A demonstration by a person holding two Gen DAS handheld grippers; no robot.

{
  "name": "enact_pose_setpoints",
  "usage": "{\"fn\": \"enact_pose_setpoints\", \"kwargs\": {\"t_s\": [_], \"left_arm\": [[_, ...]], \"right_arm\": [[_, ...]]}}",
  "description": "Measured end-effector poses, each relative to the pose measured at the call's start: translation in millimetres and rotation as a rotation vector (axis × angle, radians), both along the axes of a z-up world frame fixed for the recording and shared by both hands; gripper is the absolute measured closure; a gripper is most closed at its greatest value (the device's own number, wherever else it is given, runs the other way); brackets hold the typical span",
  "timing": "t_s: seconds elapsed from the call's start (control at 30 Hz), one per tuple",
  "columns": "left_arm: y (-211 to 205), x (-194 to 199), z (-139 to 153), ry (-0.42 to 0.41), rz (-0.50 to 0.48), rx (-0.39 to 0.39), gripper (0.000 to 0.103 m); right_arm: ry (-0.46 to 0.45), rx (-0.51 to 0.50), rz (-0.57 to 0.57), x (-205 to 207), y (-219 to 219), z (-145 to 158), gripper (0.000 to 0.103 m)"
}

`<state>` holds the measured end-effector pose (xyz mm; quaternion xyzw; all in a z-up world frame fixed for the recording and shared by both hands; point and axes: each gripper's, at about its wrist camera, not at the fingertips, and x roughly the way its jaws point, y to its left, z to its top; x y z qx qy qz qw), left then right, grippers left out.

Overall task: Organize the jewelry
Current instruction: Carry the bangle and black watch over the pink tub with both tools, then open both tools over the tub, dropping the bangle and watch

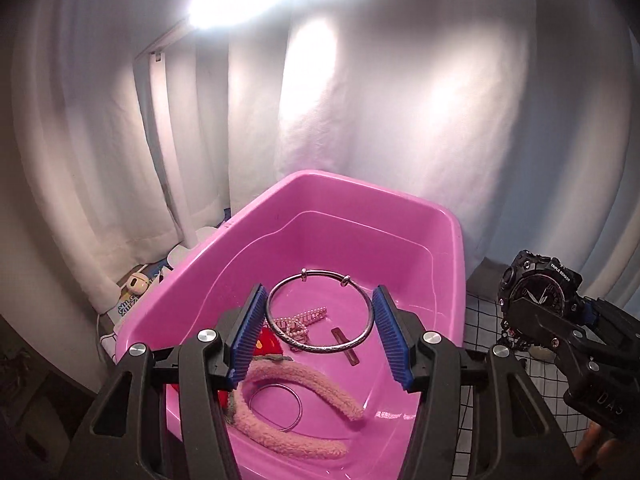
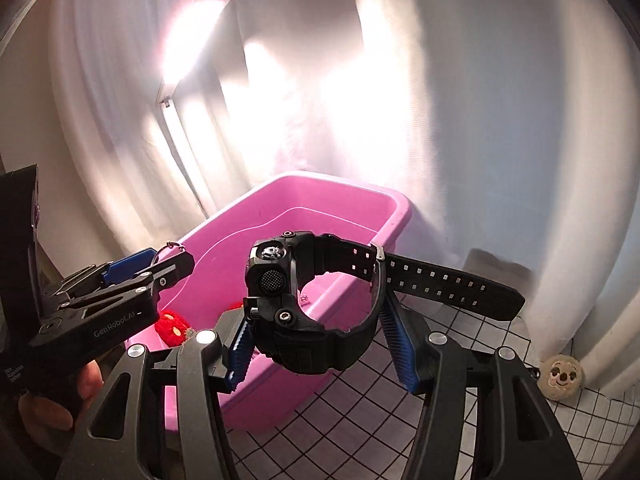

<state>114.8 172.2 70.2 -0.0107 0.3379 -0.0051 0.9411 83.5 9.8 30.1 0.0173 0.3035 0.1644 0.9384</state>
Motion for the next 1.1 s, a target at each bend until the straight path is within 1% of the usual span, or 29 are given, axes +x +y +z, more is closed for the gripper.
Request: {"fn": "enact_pose_setpoints", "kwargs": {"t_s": [0.1,0.23,0.4,0.6,0.67,0.7,1.0,1.07,1.1], "left_arm": [[23,8,-5,0.014,0.034,0.003,0.05],[42,20,-15,0.045,0.061,0.004,0.05],[50,30,-29,0.098,0.074,0.018,0.05],[54,40,-48,0.174,0.078,0.027,0.05],[56,40,-48,0.167,0.079,0.018,0.05],[56,40,-49,0.167,0.084,0.031,0.05],[60,44,-53,0.222,0.093,0.023,0.049],[60,44,-53,0.22,0.099,0.047,0.042],[61,43,-52,0.217,0.102,0.055,0.033]], "right_arm": [[0.013,-0.027,0.039,16,26,-1,0.048],[0.042,-0.062,0.069,36,51,-8,0.048],[0.101,-0.123,0.083,60,76,-24,0.048],[0.152,-0.178,0.068,75,82,-45,0.048],[0.154,-0.196,0.062,77,83,-48,0.048],[0.155,-0.2,0.059,78,83,-49,0.048],[0.156,-0.254,0.035,83,91,-51,0.047],[0.159,-0.281,0.032,85,94,-53,0.047],[0.164,-0.292,0.029,86,95,-54,0.047]]}}
